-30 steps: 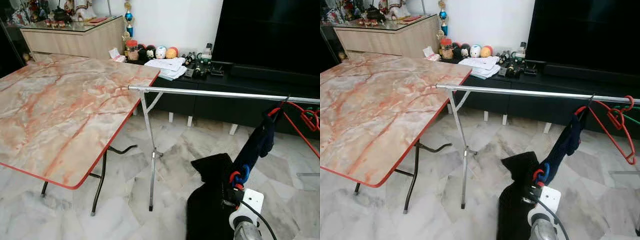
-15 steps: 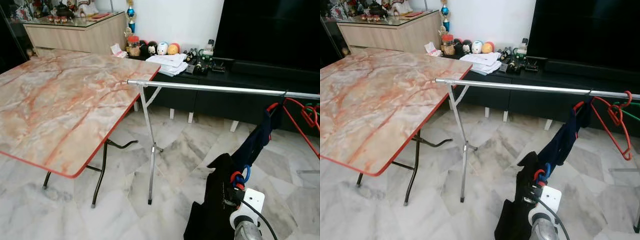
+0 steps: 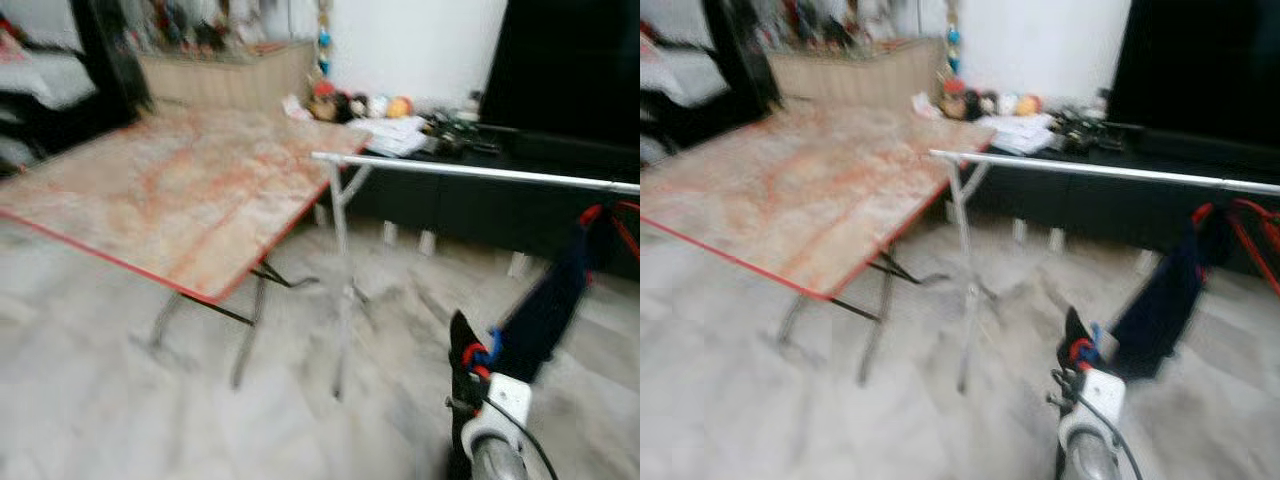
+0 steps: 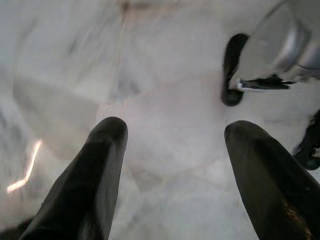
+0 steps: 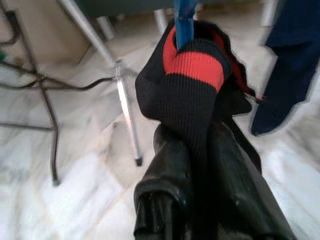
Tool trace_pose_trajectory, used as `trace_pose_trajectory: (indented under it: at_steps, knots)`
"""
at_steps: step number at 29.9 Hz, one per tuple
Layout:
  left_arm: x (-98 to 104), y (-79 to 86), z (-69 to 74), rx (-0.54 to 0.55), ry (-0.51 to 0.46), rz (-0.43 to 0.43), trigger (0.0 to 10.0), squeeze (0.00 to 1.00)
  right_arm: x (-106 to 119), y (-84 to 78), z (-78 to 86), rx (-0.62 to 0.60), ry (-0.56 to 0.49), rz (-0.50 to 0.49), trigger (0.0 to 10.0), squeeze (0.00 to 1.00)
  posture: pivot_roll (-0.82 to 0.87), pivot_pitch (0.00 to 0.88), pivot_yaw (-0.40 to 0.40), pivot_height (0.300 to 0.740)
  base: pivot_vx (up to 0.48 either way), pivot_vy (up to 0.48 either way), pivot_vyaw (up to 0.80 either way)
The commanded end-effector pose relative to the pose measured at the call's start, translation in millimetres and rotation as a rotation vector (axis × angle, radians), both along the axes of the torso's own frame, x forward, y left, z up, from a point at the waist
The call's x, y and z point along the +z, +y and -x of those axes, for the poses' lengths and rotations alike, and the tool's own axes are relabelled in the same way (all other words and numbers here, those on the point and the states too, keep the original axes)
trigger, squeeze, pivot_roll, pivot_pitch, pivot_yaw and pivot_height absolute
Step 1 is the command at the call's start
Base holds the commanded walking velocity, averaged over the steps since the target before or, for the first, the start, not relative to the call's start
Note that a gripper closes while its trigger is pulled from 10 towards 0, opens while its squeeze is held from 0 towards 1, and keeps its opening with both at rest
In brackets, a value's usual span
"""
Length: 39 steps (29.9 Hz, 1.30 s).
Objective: Hang hanger
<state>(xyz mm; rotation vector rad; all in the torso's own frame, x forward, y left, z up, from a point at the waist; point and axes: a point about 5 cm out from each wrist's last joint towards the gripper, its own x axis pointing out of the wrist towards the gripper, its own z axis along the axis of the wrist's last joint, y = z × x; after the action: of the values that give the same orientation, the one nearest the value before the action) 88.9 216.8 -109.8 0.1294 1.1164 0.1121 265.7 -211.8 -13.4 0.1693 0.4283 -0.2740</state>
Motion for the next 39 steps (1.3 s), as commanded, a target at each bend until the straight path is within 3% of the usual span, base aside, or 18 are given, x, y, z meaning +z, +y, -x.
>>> trace_pose_trajectory:
  at_steps: [1,9,13,14,16,17,20,25,26,28,30,31,32,35,39]
  knots:
    - [5,2.1,-16.2,0.003,-0.051,-0.007,10.0,0.00,9,4.6,-10.1,0.017,-0.041,0.002,10.0,0.00,0.16,0.000,0.031,0.740,0.000,0.000,0.00]
    - [7,1.2,-21.0,-0.015,-0.111,-0.023,10.0,0.00,10,3.6,-12.4,0.044,-0.025,0.032,10.0,0.00,0.16,0.000,0.028,0.740,0.000,0.000,0.00]
    - [11,-0.1,-26.5,-0.068,-0.171,-0.062,10.0,0.00,7,-0.3,-13.1,0.144,0.054,0.083,10.0,0.00,0.15,0.000,0.024,0.740,0.000,0.000,0.00]
    - [44,33.6,-81.7,-0.143,-0.367,-0.131,10.0,0.00,4,-1.9,-11.7,0.227,0.119,0.147,10.0,0.00,0.15,0.000,0.023,0.740,0.000,0.000,0.00]
    - [73,48.5,-119.3,-0.208,-0.506,-0.154,10.0,0.00,5,-2.1,-12.7,0.301,0.128,0.158,10.0,0.00,0.15,0.000,0.022,0.740,0.000,0.000,0.00]
    - [80,47.7,-128.0,-0.239,-0.540,-0.143,10.0,0.00,6,-1.5,-13.7,0.343,0.129,0.156,10.0,0.00,0.15,0.000,0.021,0.740,0.000,0.000,0.00]
    - [100,40.9,-147.9,-0.363,-0.640,-0.112,10.0,0.00,10,-4.2,-16.7,0.486,0.152,0.219,10.0,0.00,0.15,0.000,0.016,0.740,0.000,0.000,0.00]
    - [126,35.0,-165.0,-0.550,-0.730,-0.077,10.0,0.00,22,-15.6,-25.0,0.624,0.185,0.264,10.0,0.00,0.16,0.000,0.000,0.740,0.000,0.000,0.00]
    - [134,28.3,-168.5,-0.649,-0.730,-0.026,10.0,0.00,28,-14.3,-28.8,0.721,0.172,0.278,10.0,0.00,0.16,0.000,-0.002,0.740,0.000,0.000,0.00]
    - [139,22.9,-170.5,-0.732,-0.720,-0.006,10.0,0.00,34,-13.1,-31.5,0.795,0.159,0.291,10.0,0.00,0.16,0.000,-0.004,0.740,0.000,0.000,0.00]
    - [149,11.9,-171.3,-0.905,-0.649,0.032,10.0,0.00,40,-11.6,-32.8,0.954,0.186,0.302,10.0,0.00,0.15,0.000,-0.007,0.740,0.000,0.000,0.00]
    - [149,11.9,-171.3,-0.905,-0.649,0.032,10.0,0.00,40,-11.6,-32.8,0.954,0.186,0.302,10.0,0.00,0.15,0.000,-0.007,0.740,0.000,0.000,0.00]
    - [157,4.1,-172.0,-0.997,-0.633,0.052,10.0,0.00,43,-9.5,-30.8,1.089,0.187,0.332,10.0,0.00,0.15,0.000,-0.011,0.740,0.000,0.000,0.00]
    - [177,-15.0,-178.4,-1.099,-0.651,0.134,10.0,0.00,52,-8.1,-29.5,1.244,0.185,0.317,10.0,0.00,0.15,0.000,-0.013,0.740,0.000,0.000,0.00]
    - [194,-36.6,-181.4,-1.237,-0.631,0.204,10.0,0.00,58,-6.1,-28.0,1.363,0.199,0.276,10.0,0.00,0.16,0.000,-0.012,0.740,0.000,0.000,0.00]
